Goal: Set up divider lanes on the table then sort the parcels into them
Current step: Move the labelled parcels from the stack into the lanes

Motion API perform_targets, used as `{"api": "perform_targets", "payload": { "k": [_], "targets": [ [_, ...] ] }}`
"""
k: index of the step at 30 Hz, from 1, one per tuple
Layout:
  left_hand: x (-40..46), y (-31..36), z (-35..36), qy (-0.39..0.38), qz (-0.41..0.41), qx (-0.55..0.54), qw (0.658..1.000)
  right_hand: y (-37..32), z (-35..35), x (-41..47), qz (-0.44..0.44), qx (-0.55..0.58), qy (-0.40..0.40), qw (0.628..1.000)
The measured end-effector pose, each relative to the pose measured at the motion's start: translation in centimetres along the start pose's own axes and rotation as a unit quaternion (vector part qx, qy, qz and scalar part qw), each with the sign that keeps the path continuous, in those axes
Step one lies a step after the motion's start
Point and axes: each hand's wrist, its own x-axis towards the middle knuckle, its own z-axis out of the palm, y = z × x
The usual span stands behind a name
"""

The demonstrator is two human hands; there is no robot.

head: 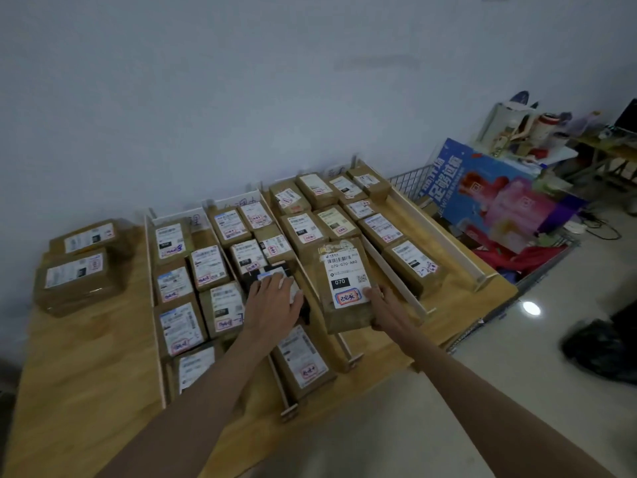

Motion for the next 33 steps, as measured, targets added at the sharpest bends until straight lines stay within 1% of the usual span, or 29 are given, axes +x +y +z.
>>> {"api": "perform_targets", "payload": {
  "k": [4, 8, 10, 16, 19, 22, 25, 29, 33],
  "targets": [
    [1.2, 2.9, 0.8, -0.015, -0.01, 0.011, 1.0, 1.4, -3.3, 1.2, -0.005, -0.011, 0.022, 1.0],
    [2.6, 4.6, 2.1, -0.004, -0.015, 0.008, 1.0, 2.3, -5.2, 3.3, 0.001, -0.006, 0.008, 1.0],
    [3.7, 5.2, 3.0, -0.006, -0.029, 0.012, 0.999, 2.6, -5.9, 4.5, -0.001, -0.024, 0.007, 1.0],
    [8.1, 5.6, 7.2, -0.015, -0.087, -0.008, 0.996, 2.4, -7.6, 9.8, -0.005, -0.045, -0.049, 0.998],
    [10.3, 5.5, 9.3, -0.032, -0.126, -0.027, 0.991, 2.9, -7.4, 12.9, 0.0, -0.059, -0.087, 0.994],
    [11.4, 5.5, 10.8, -0.037, -0.159, -0.036, 0.986, 5.6, -7.2, 16.8, 0.013, -0.085, -0.13, 0.988],
    [12.1, 5.2, 11.6, -0.039, -0.183, -0.042, 0.981, 5.5, -6.5, 18.8, 0.033, -0.11, -0.168, 0.979],
    [12.3, 5.1, 11.8, -0.031, -0.198, -0.039, 0.979, 4.9, -5.1, 20.8, 0.042, -0.108, -0.187, 0.975],
    [12.4, 4.8, 12.0, -0.044, -0.229, -0.044, 0.971, 7.4, -3.2, 24.2, 0.028, -0.101, -0.195, 0.975]
  ]
}}
